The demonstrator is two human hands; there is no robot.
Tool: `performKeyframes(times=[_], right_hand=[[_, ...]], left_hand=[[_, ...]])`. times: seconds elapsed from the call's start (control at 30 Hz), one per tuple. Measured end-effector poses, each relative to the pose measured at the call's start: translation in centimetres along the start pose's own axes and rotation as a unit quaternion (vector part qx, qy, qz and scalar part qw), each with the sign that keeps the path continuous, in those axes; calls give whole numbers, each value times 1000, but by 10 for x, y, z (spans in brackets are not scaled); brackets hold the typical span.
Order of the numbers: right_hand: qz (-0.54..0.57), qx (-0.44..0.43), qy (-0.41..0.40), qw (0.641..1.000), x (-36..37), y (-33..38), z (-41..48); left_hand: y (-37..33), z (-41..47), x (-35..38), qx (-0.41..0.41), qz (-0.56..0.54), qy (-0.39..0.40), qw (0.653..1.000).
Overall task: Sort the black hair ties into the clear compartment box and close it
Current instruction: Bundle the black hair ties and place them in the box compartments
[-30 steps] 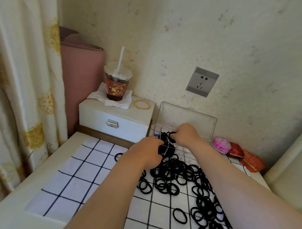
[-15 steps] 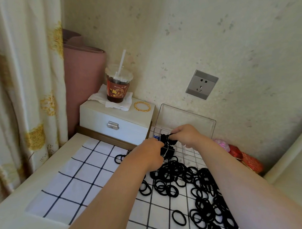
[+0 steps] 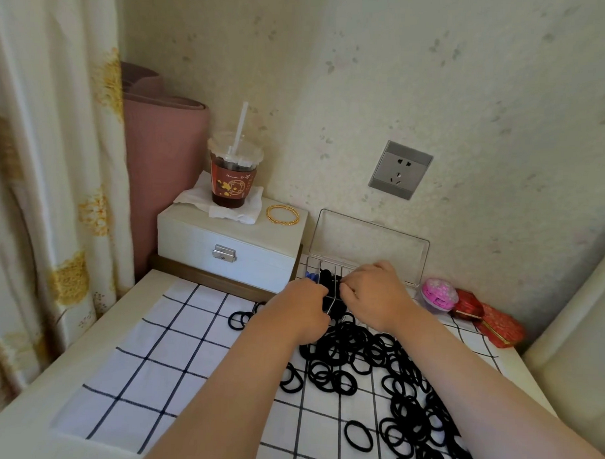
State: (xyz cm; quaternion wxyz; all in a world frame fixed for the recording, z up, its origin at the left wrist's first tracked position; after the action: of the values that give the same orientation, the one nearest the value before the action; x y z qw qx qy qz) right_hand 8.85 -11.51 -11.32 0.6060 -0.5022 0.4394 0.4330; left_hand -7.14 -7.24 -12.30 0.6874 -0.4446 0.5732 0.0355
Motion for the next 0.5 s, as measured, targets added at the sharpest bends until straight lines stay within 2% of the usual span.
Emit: performKeyframes(times=[0.13, 0.27, 0.37, 0.5], right_hand=[[-44, -48, 74, 995, 4, 9, 6], [-31, -16, 137, 990, -1, 8, 16], [57, 30, 125, 990, -13, -5, 18], [176, 64, 58, 981, -25, -15, 4]], left_hand=[[1, 2, 0, -1, -5, 1, 1000], [1, 3, 1, -1, 3, 2, 1000], [1, 2, 0, 2, 3, 1, 1000], [1, 3, 0, 6, 2, 1, 1000]])
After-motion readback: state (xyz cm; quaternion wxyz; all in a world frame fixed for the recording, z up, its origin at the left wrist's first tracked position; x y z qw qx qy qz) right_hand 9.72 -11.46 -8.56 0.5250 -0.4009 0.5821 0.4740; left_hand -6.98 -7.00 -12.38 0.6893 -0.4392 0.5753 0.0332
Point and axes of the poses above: each hand's wrist, its own z-axis towards the middle knuckle, its own x-axis out of the palm, y = z × x, the point moved 3 cm from there along z, towards the middle knuckle, and after that the axes turned 3 degrees about -x, right-handed, at the moved point
